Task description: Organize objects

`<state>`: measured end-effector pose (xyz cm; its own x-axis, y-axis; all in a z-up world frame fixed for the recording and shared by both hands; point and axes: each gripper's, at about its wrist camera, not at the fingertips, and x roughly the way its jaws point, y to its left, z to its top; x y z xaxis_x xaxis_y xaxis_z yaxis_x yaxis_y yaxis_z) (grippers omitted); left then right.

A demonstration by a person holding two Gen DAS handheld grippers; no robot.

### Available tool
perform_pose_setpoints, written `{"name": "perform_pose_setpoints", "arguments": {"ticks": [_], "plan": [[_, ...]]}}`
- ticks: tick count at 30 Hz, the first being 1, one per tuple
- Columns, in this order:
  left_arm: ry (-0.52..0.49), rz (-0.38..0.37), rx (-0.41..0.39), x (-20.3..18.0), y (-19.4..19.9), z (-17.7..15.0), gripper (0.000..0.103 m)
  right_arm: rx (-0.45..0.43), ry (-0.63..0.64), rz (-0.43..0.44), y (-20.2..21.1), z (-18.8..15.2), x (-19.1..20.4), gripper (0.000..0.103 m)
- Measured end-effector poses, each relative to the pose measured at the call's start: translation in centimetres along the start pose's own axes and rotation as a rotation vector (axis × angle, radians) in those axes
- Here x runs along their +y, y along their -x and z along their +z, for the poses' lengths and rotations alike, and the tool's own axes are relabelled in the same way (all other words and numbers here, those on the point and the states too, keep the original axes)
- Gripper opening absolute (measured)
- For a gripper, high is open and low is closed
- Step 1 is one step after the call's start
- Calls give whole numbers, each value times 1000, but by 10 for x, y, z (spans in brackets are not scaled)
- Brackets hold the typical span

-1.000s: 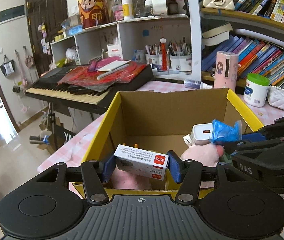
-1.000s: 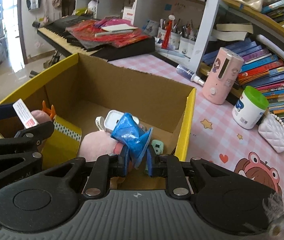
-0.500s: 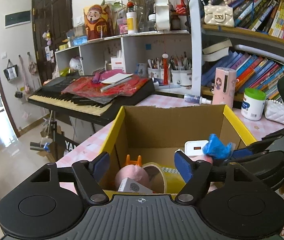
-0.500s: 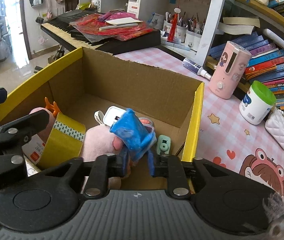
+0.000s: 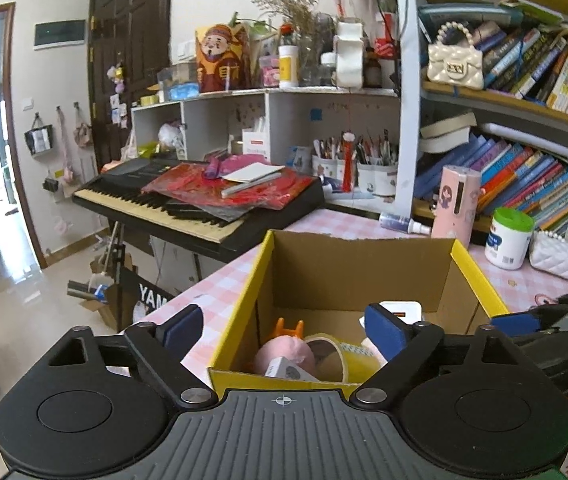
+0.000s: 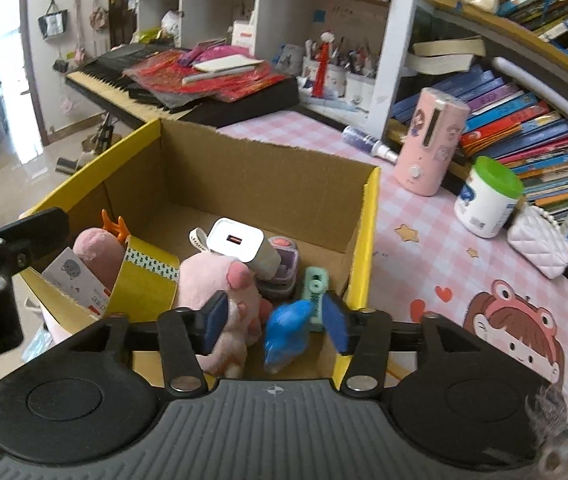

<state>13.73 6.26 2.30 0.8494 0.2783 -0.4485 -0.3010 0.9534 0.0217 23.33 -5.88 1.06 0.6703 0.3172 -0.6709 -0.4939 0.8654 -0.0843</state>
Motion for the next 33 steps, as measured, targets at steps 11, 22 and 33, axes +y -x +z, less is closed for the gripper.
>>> {"name": "perform_pose_setpoints", "arguments": {"ticks": [11,22,33], "plan": [[11,-37,-37,12,31,-6,95,-149,-87,-115,63,-18,4,76],[-46,-36,15,22,56,-29,96,-147,-194,-247,101,-61,18,84],[-96,-34,91,32,78,-60,96,-71,-234,-360,125,-112,51,94]]}}
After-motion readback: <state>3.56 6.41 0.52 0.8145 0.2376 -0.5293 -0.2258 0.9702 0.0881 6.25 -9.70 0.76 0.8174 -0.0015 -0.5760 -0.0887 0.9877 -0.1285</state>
